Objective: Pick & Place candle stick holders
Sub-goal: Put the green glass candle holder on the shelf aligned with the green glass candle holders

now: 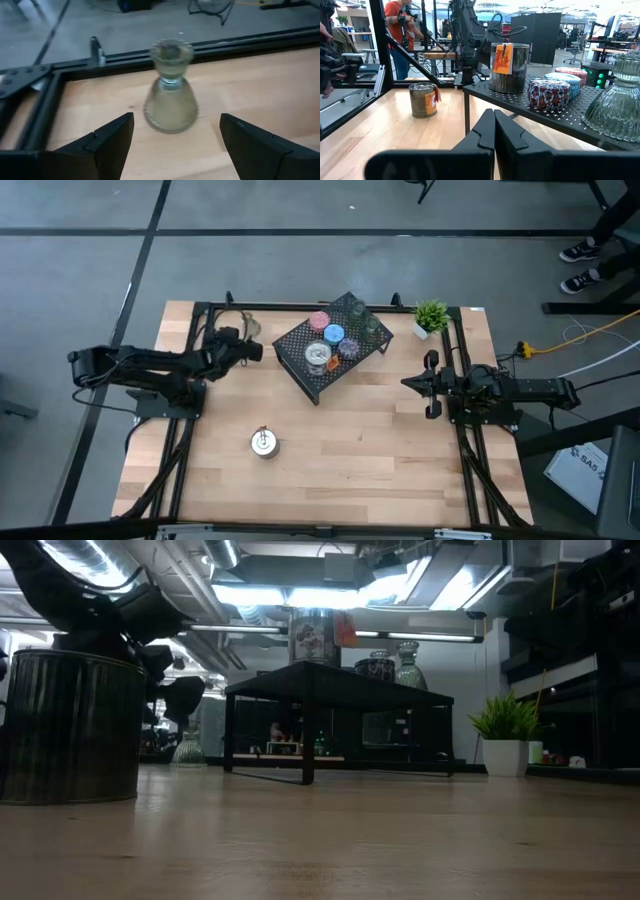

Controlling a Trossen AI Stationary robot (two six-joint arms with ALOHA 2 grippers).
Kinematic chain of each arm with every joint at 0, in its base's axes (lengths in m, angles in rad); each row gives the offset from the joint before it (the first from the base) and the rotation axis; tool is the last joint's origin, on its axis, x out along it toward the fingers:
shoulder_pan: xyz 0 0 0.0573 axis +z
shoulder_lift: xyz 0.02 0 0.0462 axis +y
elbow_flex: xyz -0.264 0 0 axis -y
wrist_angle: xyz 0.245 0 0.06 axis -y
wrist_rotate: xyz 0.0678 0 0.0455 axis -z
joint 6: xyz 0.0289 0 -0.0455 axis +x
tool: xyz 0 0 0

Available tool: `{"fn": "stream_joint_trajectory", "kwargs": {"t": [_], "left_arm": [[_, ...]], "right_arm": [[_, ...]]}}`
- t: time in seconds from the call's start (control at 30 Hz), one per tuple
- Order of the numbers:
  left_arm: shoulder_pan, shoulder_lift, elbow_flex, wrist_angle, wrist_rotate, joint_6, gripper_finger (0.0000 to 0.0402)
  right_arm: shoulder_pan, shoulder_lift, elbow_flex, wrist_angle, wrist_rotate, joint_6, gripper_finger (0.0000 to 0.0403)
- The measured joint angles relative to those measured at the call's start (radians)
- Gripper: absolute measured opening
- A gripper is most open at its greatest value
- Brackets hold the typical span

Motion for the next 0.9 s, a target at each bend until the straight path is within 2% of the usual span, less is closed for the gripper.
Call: {"fn": "stream_joint_trajectory", "kwargs": {"t": [0.27,0.57,0.7,0.9], "left_arm": [[-0.043,0.017,-0.004,0.092,-0.010,0.010,0.0296],[-0.044,0.018,0.000,0.133,-0.019,0.162,0.0355],[-0.019,0.017,0.000,0.147,-0.024,0.192,0.0370],[0.048,0.028,0.000,0.211,0.046,0.271,0.0372]], "right_arm": [[0.000,0.000,0.000,0.000,0.000,0.000,0.0000],[0.000,0.000,0.000,0.000,0.000,0.000,0.0000],[0.000,0.000,0.000,0.000,0.000,0.000,0.0000],[0.000,0.000,0.000,0.000,0.000,0.000,0.0000]]}}
